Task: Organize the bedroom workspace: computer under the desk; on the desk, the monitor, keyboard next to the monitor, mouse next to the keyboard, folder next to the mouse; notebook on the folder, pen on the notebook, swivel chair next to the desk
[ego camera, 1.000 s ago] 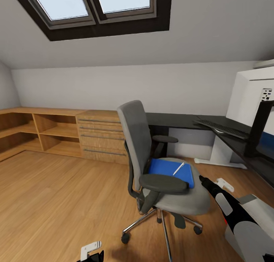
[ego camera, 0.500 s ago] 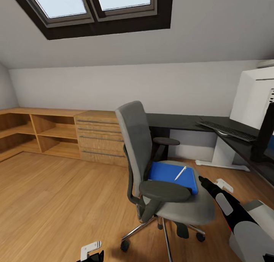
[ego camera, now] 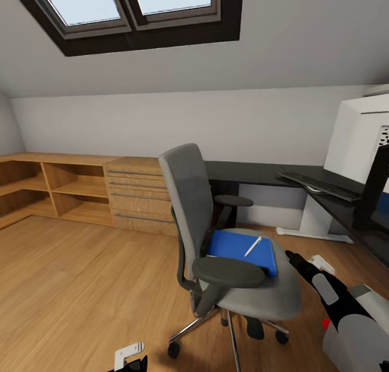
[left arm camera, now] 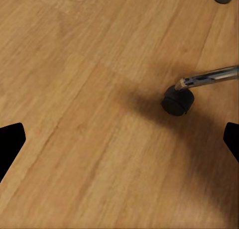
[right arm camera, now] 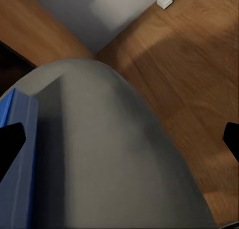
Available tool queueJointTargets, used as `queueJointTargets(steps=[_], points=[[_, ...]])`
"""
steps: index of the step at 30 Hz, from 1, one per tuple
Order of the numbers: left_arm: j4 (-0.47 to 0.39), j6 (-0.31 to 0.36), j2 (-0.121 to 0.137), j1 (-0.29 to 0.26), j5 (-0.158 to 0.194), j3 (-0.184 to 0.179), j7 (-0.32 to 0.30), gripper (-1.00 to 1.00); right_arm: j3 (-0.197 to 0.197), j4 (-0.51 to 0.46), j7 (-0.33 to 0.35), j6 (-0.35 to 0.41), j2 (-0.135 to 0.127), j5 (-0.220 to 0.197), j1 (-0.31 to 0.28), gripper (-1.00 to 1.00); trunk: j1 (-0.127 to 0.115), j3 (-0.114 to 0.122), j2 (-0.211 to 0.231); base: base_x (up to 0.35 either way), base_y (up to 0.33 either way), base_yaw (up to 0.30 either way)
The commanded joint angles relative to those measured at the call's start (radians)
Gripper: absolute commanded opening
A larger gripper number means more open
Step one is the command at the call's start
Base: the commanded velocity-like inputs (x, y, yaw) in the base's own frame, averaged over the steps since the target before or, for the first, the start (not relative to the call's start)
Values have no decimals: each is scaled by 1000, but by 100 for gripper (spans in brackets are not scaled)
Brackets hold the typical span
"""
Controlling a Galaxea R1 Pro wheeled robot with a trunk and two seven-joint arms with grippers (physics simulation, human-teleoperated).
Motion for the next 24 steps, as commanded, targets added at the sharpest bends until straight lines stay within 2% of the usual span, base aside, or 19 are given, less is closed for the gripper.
queueJointTargets(steps=[1, 7, 19, 24], points=[[0, -3, -1, 0, 5, 3, 1, 100, -3, -1, 1, 10, 0, -18, 0, 100, 0, -1, 0, 0, -30, 0], [0, -3, -1, 0, 5, 4, 1, 100, -2, -2, 1, 12, 3, -35, 0, 100, 0, -1, 0, 0, -12, 0], [0, -3, -1, 0, 6, 6, 2, 100, -4, -5, 0, 13, 4, -39, 0, 100, 0, -1, 0, 0, -1, -2], [0, -3, -1, 0, 8, 8, 2, 100, -4, -6, 0, 14, 4, -40, 0, 100, 0, 3, 0, 0, 0, -106]])
